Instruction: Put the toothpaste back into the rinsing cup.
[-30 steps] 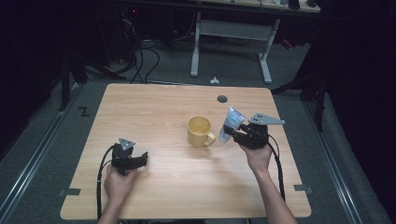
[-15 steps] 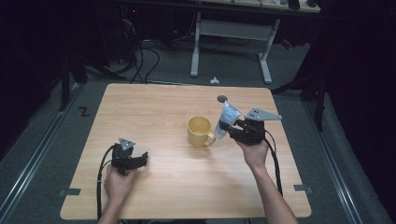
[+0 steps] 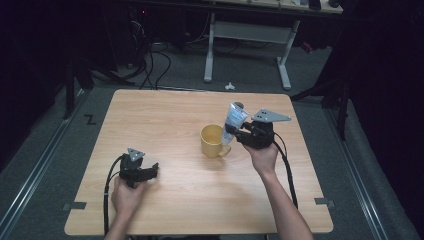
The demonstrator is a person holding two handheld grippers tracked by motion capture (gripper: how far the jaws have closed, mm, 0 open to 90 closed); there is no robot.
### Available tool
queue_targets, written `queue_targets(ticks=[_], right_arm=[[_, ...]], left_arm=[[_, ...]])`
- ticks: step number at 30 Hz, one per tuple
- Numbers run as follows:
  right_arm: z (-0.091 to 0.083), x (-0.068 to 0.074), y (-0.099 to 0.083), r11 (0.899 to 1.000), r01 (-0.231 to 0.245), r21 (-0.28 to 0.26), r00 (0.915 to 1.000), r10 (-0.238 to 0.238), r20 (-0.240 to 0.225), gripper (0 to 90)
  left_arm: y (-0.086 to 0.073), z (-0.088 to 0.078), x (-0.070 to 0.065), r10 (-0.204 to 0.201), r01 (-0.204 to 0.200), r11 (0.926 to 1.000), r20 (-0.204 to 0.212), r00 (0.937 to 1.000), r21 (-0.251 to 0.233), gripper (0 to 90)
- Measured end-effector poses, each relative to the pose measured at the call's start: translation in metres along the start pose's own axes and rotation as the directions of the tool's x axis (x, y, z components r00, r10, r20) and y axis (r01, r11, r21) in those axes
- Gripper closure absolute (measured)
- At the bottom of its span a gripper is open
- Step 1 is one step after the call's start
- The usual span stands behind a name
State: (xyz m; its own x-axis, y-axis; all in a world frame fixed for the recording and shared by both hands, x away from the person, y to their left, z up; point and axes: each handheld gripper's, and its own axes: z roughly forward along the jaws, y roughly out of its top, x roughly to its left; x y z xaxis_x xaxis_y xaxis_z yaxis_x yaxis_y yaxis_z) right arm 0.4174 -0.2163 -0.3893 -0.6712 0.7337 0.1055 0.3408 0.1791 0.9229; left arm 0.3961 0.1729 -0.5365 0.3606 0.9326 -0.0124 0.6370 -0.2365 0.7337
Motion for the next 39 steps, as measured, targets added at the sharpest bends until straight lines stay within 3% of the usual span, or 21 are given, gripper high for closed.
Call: queue_targets(ticks=[8, 16, 31, 39], right_arm=[[0.021, 0.009, 0.014, 0.999, 0.026, 0.022, 0.9996, -0.025, -0.014, 64.0], [0.027, 0.01, 0.018, 0.999, 0.033, 0.027, 0.9994, -0.032, -0.013, 64.0], [0.042, 0.006, 0.015, 0.998, 0.032, 0.047, 0.9994, -0.032, 0.013, 63.8], [0.056, 0.005, 0.005, 0.996, 0.038, 0.084, 0.9989, -0.04, 0.024, 63.6]], left_arm=[[0.0, 0.0, 0.0, 0.001, -0.001, 1.0, 0.002, 1.0, 0.0, 20.8], [0.0, 0.0, 0.0, 0.002, -0.002, 1.0, 0.003, 1.0, -0.001, 20.8], [0.0, 0.0, 0.0, 0.003, -0.003, 1.0, 0.003, 1.0, 0.0, 20.8], [0.0, 0.0, 0.0, 0.003, -0.003, 1.0, 0.003, 1.0, 0.0, 20.9]])
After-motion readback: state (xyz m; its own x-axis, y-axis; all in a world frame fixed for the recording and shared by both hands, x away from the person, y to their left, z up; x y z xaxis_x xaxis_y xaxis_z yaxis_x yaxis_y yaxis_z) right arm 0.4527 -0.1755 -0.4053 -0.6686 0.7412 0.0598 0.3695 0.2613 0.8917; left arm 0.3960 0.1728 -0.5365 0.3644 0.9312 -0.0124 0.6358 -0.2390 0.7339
